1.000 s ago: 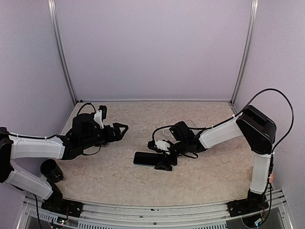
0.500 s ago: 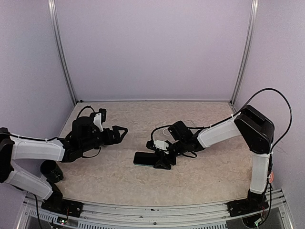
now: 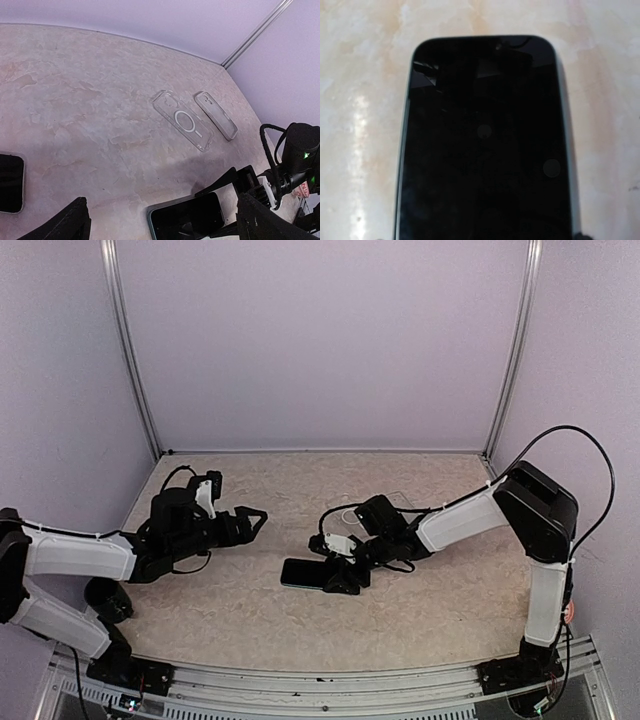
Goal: Put the phone into the phone case
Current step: Pick up the phone at the center of the board.
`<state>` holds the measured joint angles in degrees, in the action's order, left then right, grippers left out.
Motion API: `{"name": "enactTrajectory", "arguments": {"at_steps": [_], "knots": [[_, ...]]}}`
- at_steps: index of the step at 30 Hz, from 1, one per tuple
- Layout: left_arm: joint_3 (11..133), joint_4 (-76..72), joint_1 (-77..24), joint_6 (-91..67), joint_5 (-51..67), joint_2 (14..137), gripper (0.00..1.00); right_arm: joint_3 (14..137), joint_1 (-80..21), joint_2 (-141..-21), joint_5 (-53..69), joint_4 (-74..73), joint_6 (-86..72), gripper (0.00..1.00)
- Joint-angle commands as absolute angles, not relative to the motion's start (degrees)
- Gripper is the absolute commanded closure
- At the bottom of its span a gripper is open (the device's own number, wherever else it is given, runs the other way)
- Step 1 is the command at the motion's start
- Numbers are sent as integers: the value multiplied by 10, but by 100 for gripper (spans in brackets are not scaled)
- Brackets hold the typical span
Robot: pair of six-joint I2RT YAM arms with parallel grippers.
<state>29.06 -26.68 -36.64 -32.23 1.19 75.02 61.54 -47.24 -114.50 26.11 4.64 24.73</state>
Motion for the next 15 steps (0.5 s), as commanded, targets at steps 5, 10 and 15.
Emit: {"name": "enactTrajectory", "arguments": {"at_steps": [5,10,15], "knots": [[278,-301,-360,-333,42,765,1,568,-479,-1095,267,100,249,28],[283,-319,-355,-342,87,800,1,552,-480,-1077,271,125,252,28],[290,-342,-355,-357,132,843,1,537,-482,-1066,265,143,254,28]]}}
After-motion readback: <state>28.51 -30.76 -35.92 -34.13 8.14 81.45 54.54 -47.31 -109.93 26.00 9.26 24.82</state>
